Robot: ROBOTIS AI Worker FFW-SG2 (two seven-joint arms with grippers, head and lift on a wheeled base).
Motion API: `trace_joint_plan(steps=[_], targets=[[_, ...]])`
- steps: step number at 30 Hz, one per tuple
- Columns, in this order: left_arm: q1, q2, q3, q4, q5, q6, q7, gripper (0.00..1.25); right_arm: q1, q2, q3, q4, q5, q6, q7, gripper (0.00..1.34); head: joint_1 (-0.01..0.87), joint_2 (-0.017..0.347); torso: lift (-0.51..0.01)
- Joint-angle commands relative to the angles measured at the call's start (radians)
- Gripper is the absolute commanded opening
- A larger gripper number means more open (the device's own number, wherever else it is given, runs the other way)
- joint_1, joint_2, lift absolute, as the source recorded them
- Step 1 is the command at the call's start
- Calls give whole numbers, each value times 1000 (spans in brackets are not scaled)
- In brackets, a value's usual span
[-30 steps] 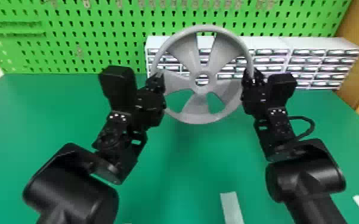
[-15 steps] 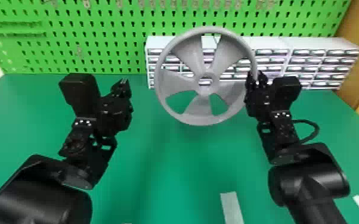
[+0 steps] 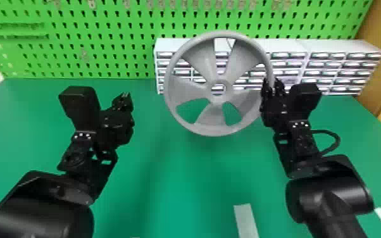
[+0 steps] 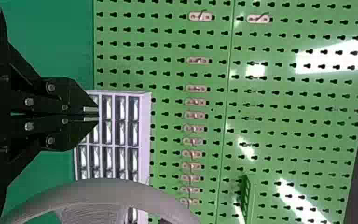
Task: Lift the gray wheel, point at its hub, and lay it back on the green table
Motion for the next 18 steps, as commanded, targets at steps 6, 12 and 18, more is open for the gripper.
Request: trace_joint_plan(steps=[6,12,18], targets=[[2,0,0,2,-3,0,0,22,8,-8,2,-10,-4,8,0,75,692,48,-93],[2,-1,0,4,-5,0,0,22,9,-10,4,-27,-8,16,0,75,692,48,-93],[2,-1,-1,5,-3,0,0,22,11,-17,14,-75,-8,82,0,75,692,48,-93]])
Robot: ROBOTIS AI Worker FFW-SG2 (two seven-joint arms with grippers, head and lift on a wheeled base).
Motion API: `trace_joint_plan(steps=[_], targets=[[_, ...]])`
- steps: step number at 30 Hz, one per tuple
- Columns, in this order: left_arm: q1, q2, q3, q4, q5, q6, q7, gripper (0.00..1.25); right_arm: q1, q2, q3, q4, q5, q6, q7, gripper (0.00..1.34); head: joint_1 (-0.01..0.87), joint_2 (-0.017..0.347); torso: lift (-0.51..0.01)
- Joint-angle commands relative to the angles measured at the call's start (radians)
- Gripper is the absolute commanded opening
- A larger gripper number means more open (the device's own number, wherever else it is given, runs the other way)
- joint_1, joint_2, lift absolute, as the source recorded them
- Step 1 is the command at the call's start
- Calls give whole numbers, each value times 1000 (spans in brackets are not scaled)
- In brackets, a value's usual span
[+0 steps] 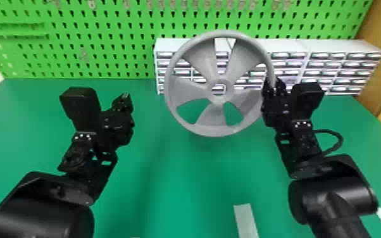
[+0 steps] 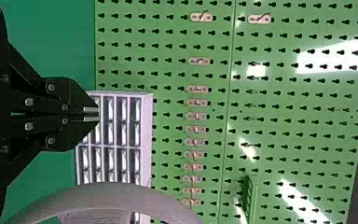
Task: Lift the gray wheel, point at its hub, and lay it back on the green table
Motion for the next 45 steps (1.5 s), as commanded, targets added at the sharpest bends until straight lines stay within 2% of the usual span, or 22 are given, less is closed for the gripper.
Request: trace_joint_plan(steps=[1,9,14,26,31,35,41,45], targets=[[0,0,0,2,3,0,0,22,-1,-6,9,-43,-2,60,0,75,692,48,-93],[0,-6,-2,5,7,0,0,22,-9,-11,13,-174,-27,241,-2,75,692,48,-93],[-2,-9,-2,8,12,0,0,22,-26,-8,10,-265,-59,416,-2,75,692,48,-93],[-5,-17,-2,11,20,-5,0,22,-92,15,-51,-414,-171,878,-6,74,692,48,-93],[-6,-17,-3,12,20,-5,0,22,-133,17,-74,-451,-239,1063,-35,74,692,48,-93],[-8,-17,-7,12,13,-5,0,22,-185,11,-86,-471,-303,1266,-100,74,692,48,-93],[-12,-16,-13,12,13,-6,0,22,-266,8,-83,-472,-294,1540,-114,74,692,48,-93],[-12,-16,-13,14,13,-8,0,22,-276,14,-83,-472,-288,1589,-115,74,692,48,-93]])
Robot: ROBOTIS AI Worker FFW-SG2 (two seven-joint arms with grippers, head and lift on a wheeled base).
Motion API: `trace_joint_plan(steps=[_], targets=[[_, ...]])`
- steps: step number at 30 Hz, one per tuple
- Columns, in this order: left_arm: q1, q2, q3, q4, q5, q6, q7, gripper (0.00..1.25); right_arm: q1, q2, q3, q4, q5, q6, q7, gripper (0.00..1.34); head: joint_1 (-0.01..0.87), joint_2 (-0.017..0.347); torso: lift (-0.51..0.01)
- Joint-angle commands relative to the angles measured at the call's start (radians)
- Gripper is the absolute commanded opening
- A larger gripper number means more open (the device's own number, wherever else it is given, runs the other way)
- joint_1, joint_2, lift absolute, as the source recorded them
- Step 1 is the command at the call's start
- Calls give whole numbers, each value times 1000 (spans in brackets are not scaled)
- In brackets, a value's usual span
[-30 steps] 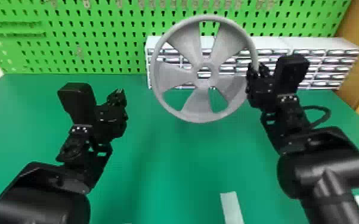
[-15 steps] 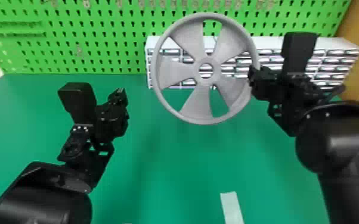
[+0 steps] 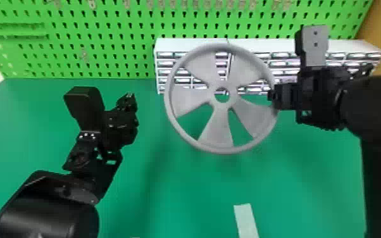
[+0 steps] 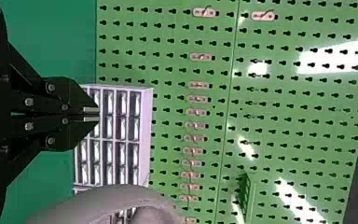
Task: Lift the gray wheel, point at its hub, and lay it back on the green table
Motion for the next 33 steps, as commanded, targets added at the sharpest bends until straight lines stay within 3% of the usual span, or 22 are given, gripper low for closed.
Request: trace_joint_plan(steps=[1,13,33], targets=[[-2,0,-1,0,0,-2,0,22,-17,8,1,2,10,79,-2,74,692,48,-93],[-8,2,-14,10,1,-7,0,22,-57,9,-34,33,-3,85,-2,74,692,48,-93],[-16,3,-25,17,5,-19,0,22,-59,9,-48,86,-16,85,-2,74,692,48,-93]])
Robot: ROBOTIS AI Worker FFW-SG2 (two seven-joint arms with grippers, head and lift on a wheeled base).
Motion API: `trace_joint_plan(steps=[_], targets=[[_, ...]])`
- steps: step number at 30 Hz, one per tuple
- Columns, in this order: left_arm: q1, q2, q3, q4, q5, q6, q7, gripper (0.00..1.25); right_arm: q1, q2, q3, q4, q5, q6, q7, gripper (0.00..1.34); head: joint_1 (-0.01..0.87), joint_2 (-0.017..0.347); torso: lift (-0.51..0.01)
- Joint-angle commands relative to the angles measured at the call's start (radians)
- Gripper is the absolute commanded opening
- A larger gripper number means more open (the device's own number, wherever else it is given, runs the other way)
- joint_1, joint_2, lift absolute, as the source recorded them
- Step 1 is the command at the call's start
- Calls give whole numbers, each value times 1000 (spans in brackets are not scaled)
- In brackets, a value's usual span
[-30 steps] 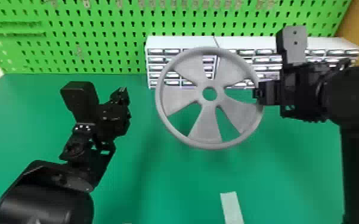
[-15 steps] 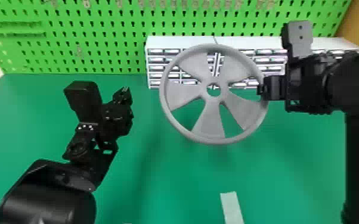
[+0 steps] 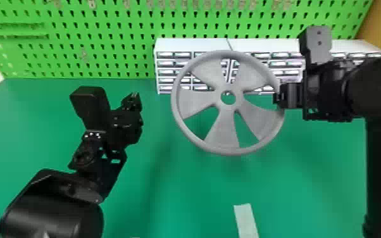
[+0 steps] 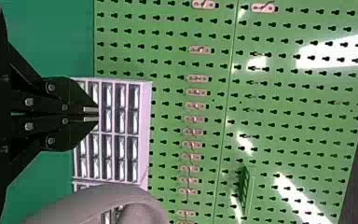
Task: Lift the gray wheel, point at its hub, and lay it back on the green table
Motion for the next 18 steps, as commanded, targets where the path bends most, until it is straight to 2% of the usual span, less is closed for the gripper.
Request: trace_joint_plan(steps=[1,18], targets=[[-3,0,-3,2,1,-4,0,22,4,0,1,19,-2,1,-1,74,692,48,-93],[-6,0,-10,11,8,-11,0,22,13,-5,10,157,-19,1,-1,75,692,48,-93]])
